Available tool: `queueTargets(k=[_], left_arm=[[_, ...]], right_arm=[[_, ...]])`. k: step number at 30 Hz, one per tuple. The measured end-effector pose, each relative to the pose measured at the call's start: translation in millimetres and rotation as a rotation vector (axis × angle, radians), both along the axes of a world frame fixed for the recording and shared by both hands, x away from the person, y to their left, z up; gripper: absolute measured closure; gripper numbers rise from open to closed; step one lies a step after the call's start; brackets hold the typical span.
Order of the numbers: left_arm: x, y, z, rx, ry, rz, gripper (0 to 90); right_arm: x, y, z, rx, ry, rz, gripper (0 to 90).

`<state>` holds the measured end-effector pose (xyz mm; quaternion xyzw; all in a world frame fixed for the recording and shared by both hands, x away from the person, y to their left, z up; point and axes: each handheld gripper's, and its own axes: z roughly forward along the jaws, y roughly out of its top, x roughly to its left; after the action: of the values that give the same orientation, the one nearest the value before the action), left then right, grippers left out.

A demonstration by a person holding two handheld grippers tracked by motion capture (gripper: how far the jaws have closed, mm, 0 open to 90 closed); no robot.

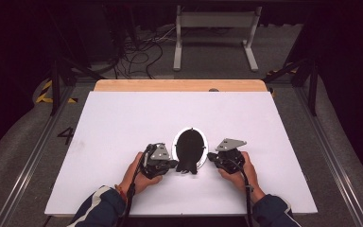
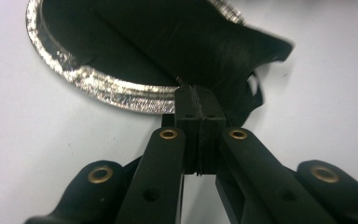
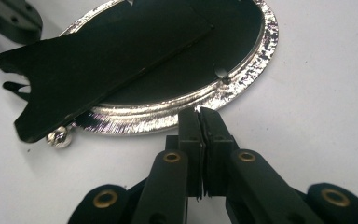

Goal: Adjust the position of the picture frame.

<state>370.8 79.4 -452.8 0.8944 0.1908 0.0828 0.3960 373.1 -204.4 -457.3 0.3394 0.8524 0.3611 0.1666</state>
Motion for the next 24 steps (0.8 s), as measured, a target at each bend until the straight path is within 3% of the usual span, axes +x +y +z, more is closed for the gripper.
queueTargets(k=[1, 5, 8, 11, 14, 24], left_arm=[[-1.9, 2.2, 2.6, -0.024, -0.001, 0.005, 89.9], [-4.0, 12.0, 5.4, -0.017, -0.018, 0.001, 88.4], [-7.4, 25.6, 8.0, -0.021, -0.03, 0.009, 85.4], [-13.5, 47.5, 10.1, -0.052, -0.031, 0.023, 84.4], [-19.3, 64.5, 8.9, -0.037, -0.054, 0.037, 78.7], [-31.0, 100.5, 6.3, -0.065, -0.085, 0.119, 58.7]], right_arm=[[-1.2, -1.0, 0.0, 0.003, 0.004, 0.0, 88.4], [-3.5, -4.1, 0.3, 0.013, 0.018, 0.007, 87.5], [-4.5, -5.4, 0.8, 0.019, 0.03, 0.014, 83.6], [-8.8, -6.4, 1.8, 0.007, 0.027, 0.034, 79.9], [-11.7, -10.4, 3.9, 0.008, 0.03, 0.037, 76.5], [-20.5, -18.0, 18.3, 0.05, 0.021, 0.058, 67.8]])
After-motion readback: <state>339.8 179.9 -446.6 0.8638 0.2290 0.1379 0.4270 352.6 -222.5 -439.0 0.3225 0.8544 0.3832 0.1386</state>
